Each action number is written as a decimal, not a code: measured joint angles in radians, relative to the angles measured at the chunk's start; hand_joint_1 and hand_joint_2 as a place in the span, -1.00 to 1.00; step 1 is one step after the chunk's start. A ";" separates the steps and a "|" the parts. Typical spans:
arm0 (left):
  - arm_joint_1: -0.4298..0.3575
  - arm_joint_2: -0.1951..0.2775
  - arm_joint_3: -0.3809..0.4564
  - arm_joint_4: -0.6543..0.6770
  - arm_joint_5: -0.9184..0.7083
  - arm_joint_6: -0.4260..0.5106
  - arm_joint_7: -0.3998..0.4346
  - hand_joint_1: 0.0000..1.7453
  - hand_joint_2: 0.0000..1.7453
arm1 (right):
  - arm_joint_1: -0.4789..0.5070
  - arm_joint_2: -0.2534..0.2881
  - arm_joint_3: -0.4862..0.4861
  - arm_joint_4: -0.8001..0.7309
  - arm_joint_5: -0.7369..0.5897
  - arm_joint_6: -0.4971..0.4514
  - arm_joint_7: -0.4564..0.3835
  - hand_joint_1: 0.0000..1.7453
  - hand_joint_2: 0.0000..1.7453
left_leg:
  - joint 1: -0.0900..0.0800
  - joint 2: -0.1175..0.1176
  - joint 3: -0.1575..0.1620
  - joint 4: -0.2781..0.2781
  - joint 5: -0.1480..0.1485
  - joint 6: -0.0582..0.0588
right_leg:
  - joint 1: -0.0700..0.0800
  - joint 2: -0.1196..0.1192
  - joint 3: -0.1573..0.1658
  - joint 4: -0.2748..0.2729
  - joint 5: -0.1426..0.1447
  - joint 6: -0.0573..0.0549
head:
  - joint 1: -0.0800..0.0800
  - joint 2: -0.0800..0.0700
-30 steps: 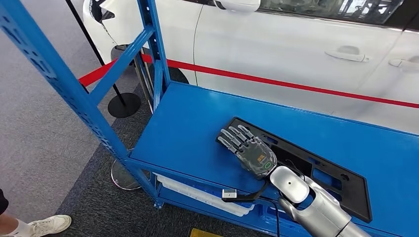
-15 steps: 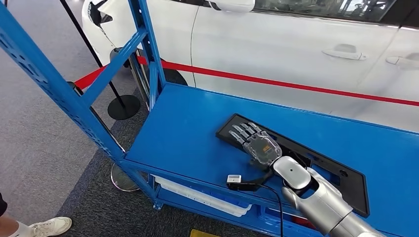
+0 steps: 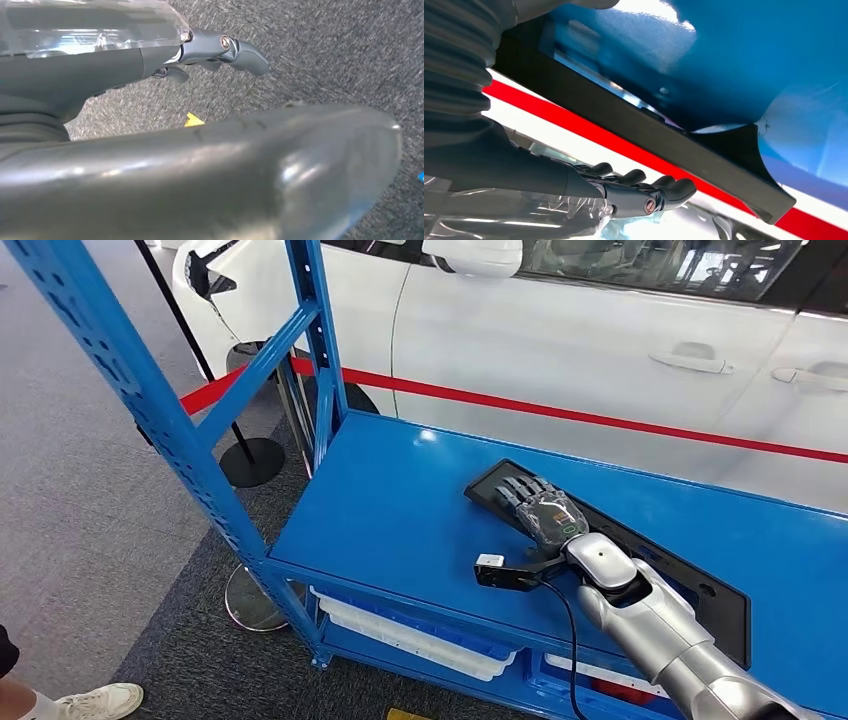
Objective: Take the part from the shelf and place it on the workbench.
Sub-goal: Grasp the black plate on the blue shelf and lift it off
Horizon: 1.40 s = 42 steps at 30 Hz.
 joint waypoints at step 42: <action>-0.004 -0.030 -0.037 0.000 -0.015 -0.017 0.037 -1.00 -1.00 | 0.177 0.004 -0.083 -0.189 0.021 0.067 0.177 -1.00 1.00 | -0.002 0.007 0.024 -0.007 -0.007 -0.003 | 0.033 0.008 0.056 -0.028 -0.020 -0.066 | 0.004 0.000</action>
